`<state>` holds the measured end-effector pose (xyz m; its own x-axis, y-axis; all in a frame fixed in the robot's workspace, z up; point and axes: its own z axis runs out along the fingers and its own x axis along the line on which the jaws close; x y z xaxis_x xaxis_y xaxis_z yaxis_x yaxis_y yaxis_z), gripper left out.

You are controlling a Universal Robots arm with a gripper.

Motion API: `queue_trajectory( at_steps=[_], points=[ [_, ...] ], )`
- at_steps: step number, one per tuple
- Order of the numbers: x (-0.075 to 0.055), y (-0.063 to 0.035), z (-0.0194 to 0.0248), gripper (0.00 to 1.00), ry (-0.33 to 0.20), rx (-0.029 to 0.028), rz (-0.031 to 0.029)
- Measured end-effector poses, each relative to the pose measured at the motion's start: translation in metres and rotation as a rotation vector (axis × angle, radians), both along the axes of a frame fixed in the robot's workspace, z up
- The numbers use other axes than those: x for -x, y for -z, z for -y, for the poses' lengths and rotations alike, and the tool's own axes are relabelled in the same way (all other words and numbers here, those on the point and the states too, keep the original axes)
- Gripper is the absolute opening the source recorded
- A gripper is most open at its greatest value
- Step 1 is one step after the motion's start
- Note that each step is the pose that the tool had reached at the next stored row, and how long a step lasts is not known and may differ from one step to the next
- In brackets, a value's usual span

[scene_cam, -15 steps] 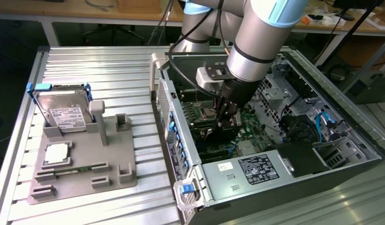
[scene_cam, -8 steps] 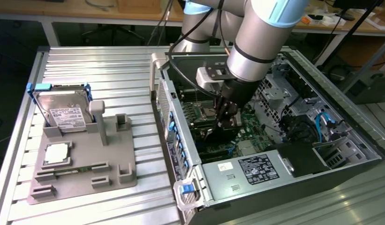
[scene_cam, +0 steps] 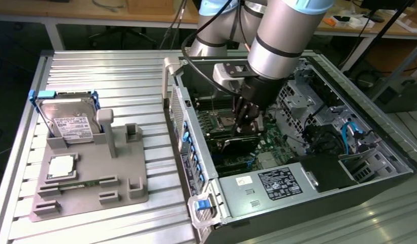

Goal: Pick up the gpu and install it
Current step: 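Press down on the gpu until it lock into place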

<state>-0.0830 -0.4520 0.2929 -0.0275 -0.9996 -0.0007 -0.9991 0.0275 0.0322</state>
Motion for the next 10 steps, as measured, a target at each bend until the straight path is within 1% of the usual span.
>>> queue_trajectory(
  at_steps=[10],
  points=[
    [0.013,-0.0005,0.0,0.11,0.0,0.0002,-0.0001]
  ],
)
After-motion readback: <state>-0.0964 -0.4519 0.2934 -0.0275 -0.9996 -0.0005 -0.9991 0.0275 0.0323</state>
